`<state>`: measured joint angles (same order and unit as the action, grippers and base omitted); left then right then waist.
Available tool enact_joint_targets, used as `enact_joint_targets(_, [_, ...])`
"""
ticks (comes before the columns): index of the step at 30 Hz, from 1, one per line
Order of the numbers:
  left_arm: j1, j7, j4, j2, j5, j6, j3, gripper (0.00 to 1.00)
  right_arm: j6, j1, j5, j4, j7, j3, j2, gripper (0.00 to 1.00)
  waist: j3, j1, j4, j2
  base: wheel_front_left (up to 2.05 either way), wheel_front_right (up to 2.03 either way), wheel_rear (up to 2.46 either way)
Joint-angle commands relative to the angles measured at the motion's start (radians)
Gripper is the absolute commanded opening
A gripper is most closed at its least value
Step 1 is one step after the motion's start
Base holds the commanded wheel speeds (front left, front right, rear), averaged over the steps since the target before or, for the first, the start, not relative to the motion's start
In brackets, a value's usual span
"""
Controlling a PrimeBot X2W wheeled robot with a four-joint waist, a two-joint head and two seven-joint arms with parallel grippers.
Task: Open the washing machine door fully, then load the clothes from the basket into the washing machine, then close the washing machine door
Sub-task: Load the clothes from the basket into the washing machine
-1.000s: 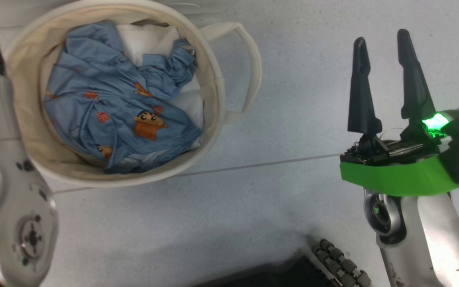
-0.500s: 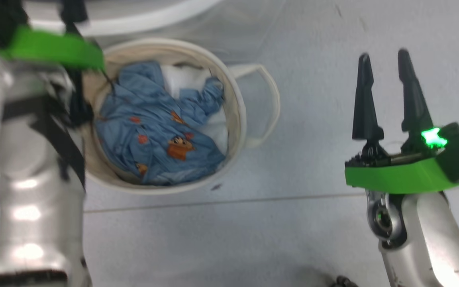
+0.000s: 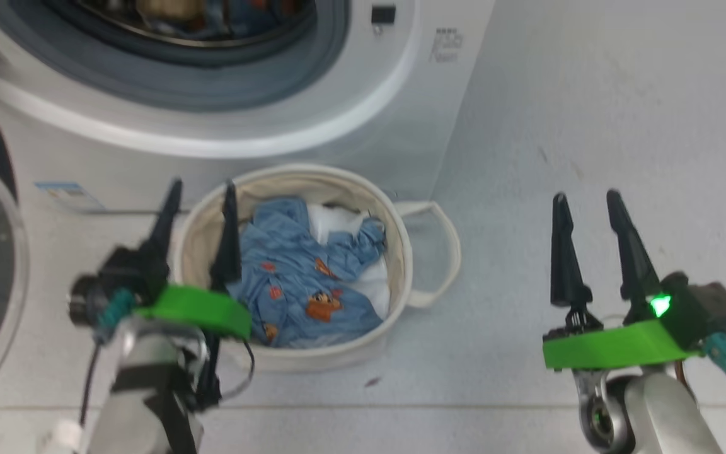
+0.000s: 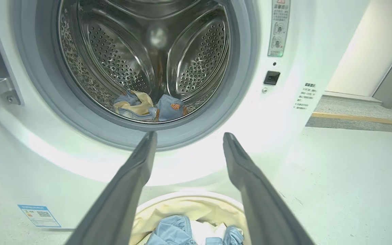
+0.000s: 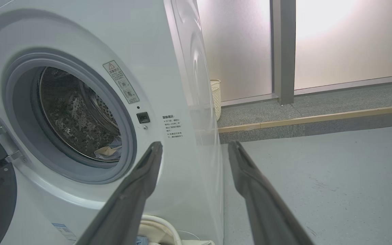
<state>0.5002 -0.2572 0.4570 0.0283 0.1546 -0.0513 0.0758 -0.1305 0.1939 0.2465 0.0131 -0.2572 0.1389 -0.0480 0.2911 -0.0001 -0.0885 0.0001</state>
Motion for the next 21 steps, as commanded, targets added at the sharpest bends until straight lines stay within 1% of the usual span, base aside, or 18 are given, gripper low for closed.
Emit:
enact_joint_targets(1, [-0.032,-0.005,-0.061,0.022,0.006,0.016,-0.003,1.00,0.000,-0.021,-0.004,0.024,-0.005,0.020,-0.002,1.00,-0.078,0.0001,0.028,-0.0001,0.00,0.00,0.00])
enact_joint_targets(5, [-0.113,-0.005,-0.103,0.022,0.026,0.038,0.026,1.00,0.000,-0.059,-0.004,0.015,-0.005,0.013,-0.002,1.00,-0.122,0.0001,0.041,-0.0001,0.00,0.00,0.00])
enact_joint_targets(11, [-0.181,-0.005,-0.140,0.022,0.039,0.064,0.061,1.00,0.000,-0.096,-0.024,-0.002,-0.005,0.011,-0.002,1.00,-0.156,0.0001,0.053,-0.0001,0.00,0.00,0.00])
enact_joint_targets(17, [-0.246,-0.005,-0.182,0.022,0.042,0.103,0.071,1.00,0.000,-0.130,-0.019,-0.022,-0.005,0.016,-0.002,1.00,-0.204,0.0001,0.051,-0.0001,0.00,0.00,0.00])
enact_joint_targets(19, [-0.266,-0.005,-0.189,0.022,0.032,0.108,0.078,1.00,0.000,-0.143,-0.017,-0.027,-0.005,0.014,-0.002,1.00,-0.223,0.0001,0.050,-0.0001,0.00,0.00,0.00])
enact_joint_targets(21, [-0.286,-0.005,-0.191,0.022,0.031,0.104,0.091,1.00,0.000,-0.156,-0.015,-0.032,-0.005,0.011,-0.002,1.00,-0.241,0.0001,0.047,-0.0001,0.00,0.00,0.00])
